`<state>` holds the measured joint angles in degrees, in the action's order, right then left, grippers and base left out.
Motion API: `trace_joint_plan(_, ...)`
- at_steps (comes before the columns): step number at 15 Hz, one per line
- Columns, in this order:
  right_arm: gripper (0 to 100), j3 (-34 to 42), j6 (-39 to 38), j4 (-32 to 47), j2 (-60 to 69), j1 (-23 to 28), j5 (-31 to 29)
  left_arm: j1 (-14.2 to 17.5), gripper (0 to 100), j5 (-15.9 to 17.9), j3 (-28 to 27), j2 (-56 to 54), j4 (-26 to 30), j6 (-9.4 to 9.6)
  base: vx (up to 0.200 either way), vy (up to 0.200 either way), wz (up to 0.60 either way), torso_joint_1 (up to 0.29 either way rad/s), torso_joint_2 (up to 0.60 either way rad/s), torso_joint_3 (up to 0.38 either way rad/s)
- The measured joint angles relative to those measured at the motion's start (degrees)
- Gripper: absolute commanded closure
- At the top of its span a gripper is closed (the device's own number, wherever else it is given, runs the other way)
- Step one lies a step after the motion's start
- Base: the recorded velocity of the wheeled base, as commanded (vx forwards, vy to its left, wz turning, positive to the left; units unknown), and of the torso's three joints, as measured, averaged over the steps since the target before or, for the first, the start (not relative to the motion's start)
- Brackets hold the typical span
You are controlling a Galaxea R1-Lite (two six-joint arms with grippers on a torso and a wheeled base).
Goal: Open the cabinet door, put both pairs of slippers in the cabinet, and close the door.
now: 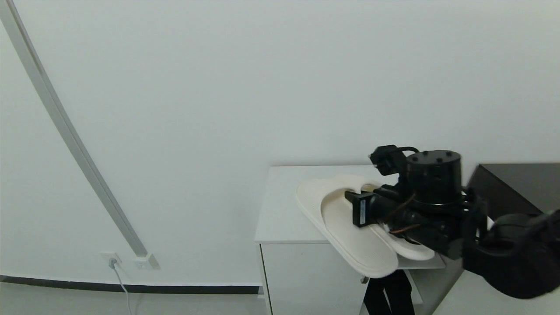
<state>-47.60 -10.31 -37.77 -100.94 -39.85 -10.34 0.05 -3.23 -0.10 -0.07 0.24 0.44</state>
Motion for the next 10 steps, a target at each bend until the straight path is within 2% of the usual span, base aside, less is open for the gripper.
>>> trace_joint_plan(3,100,8.9,0.3,3.2,11.3,-5.3,1.3,0.0,100,-0.1,0.0,0.0,0.0,-0.06,0.0,0.0,0.0,0.0,0.0,0.0)
trace_joint_plan(7,100,11.8,0.2,4.1,16.3,-8.0,1.3,0.0,100,0.1,0.0,0.0,0.0,-0.01,0.0,0.0,0.0,0.0,0.0,0.0)
trace_joint_plan(10,100,12.2,0.2,4.1,16.8,-8.5,1.2,0.0,100,0.1,0.0,0.0,0.0,0.0,-0.2,0.0,0.0,0.007,0.0,0.002)
